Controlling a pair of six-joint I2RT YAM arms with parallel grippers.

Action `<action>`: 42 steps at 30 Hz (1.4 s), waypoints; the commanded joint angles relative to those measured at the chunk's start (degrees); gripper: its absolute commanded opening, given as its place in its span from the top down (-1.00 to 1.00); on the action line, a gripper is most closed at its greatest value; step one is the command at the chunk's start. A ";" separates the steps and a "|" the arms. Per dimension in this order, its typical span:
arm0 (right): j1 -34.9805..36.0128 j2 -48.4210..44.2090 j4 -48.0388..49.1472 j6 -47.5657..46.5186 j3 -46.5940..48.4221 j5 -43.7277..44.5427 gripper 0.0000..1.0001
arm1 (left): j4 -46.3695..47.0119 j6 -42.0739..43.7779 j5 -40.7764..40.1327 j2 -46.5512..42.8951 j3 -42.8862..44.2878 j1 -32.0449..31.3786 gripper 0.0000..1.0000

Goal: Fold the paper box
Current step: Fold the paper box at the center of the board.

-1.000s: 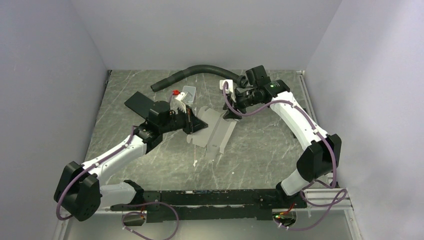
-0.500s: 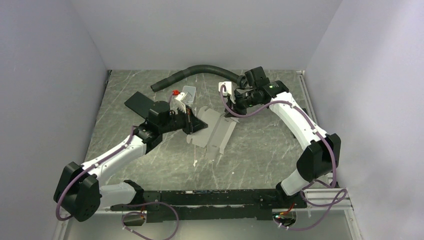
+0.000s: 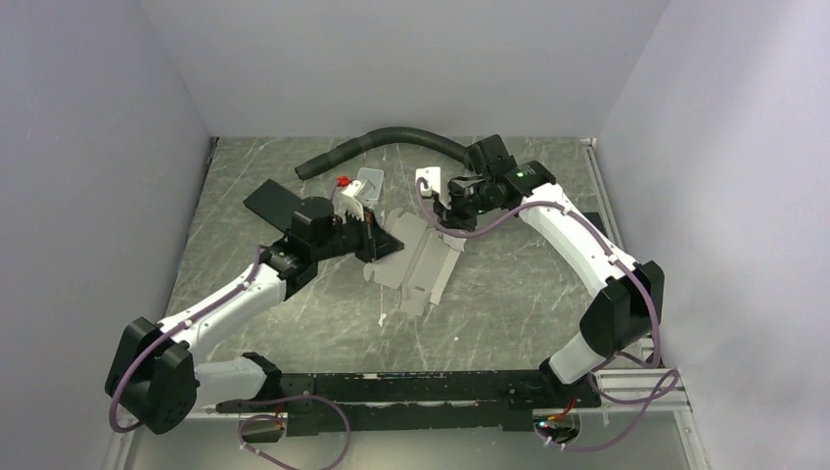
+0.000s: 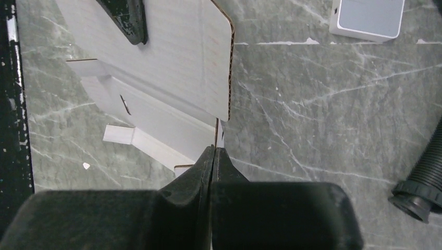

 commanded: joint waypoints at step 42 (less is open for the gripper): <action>13.28 0.06 13.56 30.24 -4.44 14.12 0.54 | 9.52 -7.73 -2.27 0.01 -1.28 -0.12 1.00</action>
